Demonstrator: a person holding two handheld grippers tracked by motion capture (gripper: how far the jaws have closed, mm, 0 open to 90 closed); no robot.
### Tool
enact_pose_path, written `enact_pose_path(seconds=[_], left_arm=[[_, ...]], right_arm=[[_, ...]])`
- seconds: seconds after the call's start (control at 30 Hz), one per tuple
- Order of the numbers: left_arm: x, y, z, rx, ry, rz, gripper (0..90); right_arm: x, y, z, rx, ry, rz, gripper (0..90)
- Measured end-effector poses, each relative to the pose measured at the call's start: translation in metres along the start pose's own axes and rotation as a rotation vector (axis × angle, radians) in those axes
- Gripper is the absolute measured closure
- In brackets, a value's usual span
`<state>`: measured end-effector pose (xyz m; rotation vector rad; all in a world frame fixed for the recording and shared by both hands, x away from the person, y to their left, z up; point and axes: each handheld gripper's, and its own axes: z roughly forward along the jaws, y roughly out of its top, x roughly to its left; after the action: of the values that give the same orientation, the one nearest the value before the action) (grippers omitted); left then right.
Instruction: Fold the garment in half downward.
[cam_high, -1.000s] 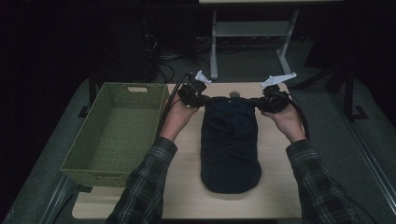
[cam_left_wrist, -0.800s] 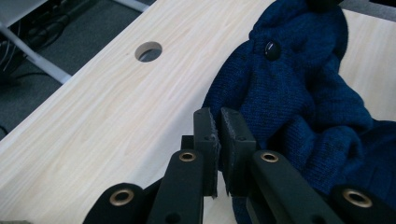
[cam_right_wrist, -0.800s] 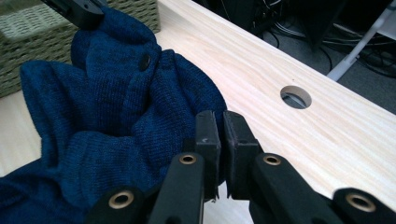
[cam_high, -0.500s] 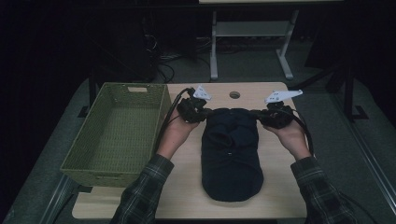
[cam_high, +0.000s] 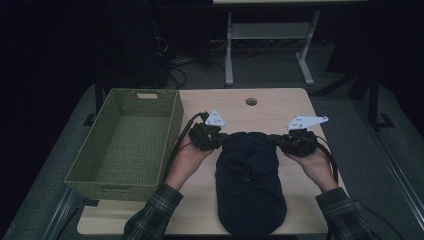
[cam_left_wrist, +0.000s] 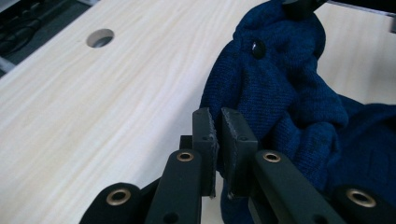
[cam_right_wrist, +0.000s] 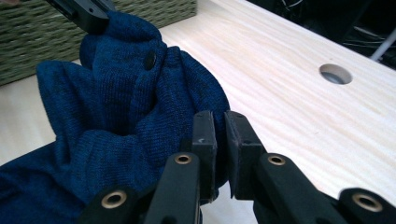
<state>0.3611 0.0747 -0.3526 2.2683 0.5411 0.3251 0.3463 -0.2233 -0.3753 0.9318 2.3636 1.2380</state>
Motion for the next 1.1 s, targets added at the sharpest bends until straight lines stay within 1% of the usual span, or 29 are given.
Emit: enact_pose_path(seconds=[0.07,0.1,0.13,0.17,0.2,0.23,0.27,0.33,0.37,0.4,0.43,0.47,0.5,0.57,0.6,0.63,0.7,0.73,0.83,0.87,0.9,0.93,0.97,1.0,1.03,1.07,1.1], left_arm=[[-0.004,-0.004,-0.002,-0.009,-0.017,-0.005,83.9],[-0.006,-0.006,-0.003,-0.012,-0.020,-0.009,83.9],[-0.008,-0.008,-0.005,-0.008,-0.024,0.000,83.9],[-0.010,-0.009,-0.006,-0.009,-0.028,0.000,83.8],[-0.014,-0.012,-0.008,-0.012,-0.037,0.002,83.5],[-0.014,-0.012,-0.008,-0.012,-0.037,0.002,83.3],[-0.016,-0.013,-0.010,-0.012,-0.043,0.003,83.2],[-0.021,-0.015,-0.012,-0.013,-0.054,0.004,83.2],[-0.023,-0.016,-0.011,-0.009,-0.060,0.004,83.2],[-0.029,-0.020,-0.010,0.001,-0.073,0.008,83.2],[-0.029,-0.020,-0.010,0.001,-0.073,0.008,83.2],[-0.032,-0.022,-0.009,0.009,-0.085,0.006,83.2],[-0.035,-0.025,-0.008,0.014,-0.097,0.005,83.2],[-0.041,-0.029,-0.005,0.024,-0.118,0.004,83.1],[-0.044,-0.031,-0.004,0.032,-0.123,0.000,83.1],[-0.046,-0.034,-0.003,0.036,-0.131,0.000,83.1],[-0.049,-0.038,-0.001,0.055,-0.148,-0.004,82.9],[-0.053,-0.042,0.001,0.056,-0.157,-0.016,82.9],[-0.058,-0.048,0.006,0.086,-0.168,-0.010,82.9],[-0.060,-0.051,0.011,0.104,-0.169,-0.007,83.0],[-0.060,-0.051,0.011,0.104,-0.169,-0.007,83.0],[-0.061,-0.053,0.015,0.121,-0.160,-0.001,83.0],[-0.061,-0.053,0.015,0.121,-0.160,-0.001,83.0],[-0.060,-0.053,0.019,0.140,-0.142,0.018,83.1],[-0.060,-0.053,0.019,0.140,-0.142,0.018,83.1],[-0.058,-0.051,0.023,0.145,-0.126,0.026,83.2],[-0.058,-0.051,0.023,0.145,-0.126,0.026,83.2]], right_arm=[[0.005,-0.007,-0.004,-0.005,0.014,-0.004,81.3],[0.005,-0.007,-0.004,-0.005,0.014,-0.004,81.3],[0.007,-0.009,-0.005,-0.009,0.019,-0.002,81.2],[0.009,-0.011,-0.007,-0.010,0.025,0.000,81.1],[0.014,-0.013,-0.009,-0.004,0.030,-0.004,80.4],[0.014,-0.013,-0.009,-0.004,0.030,-0.004,80.4],[0.019,-0.016,-0.012,-0.008,0.030,-0.017,80.4],[0.021,-0.017,-0.013,-0.002,0.032,-0.022,80.4],[0.023,-0.020,-0.014,0.000,0.035,-0.029,80.4],[0.027,-0.023,-0.015,0.011,0.041,-0.029,80.4],[0.027,-0.023,-0.015,0.011,0.041,-0.029,80.4],[0.031,-0.028,-0.017,0.016,0.050,-0.037,80.4],[0.031,-0.028,-0.017,0.016,0.050,-0.037,80.4],[0.037,-0.034,-0.018,0.026,0.065,-0.040,80.4],[0.038,-0.036,-0.019,0.031,0.068,-0.038,80.4],[0.043,-0.042,-0.020,0.043,0.085,-0.028,80.4],[0.044,-0.045,-0.020,0.049,0.094,-0.027,80.4],[0.046,-0.049,-0.020,0.057,0.100,-0.023,80.3],[0.050,-0.057,-0.020,0.075,0.125,-0.016,80.3],[0.052,-0.063,-0.018,0.084,0.136,-0.024,80.2],[0.052,-0.063,-0.018,0.084,0.136,-0.024,80.2],[0.054,-0.068,-0.016,0.091,0.147,-0.016,80.1],[0.054,-0.068,-0.016,0.091,0.147,-0.016,80.1],[0.056,-0.071,-0.013,0.092,0.152,-0.005,80.1],[0.056,-0.071,-0.013,0.092,0.152,-0.005,80.1],[0.056,-0.073,-0.010,0.094,0.152,-0.001,80.1],[0.056,-0.073,-0.010,0.094,0.152,-0.001,80.1]])
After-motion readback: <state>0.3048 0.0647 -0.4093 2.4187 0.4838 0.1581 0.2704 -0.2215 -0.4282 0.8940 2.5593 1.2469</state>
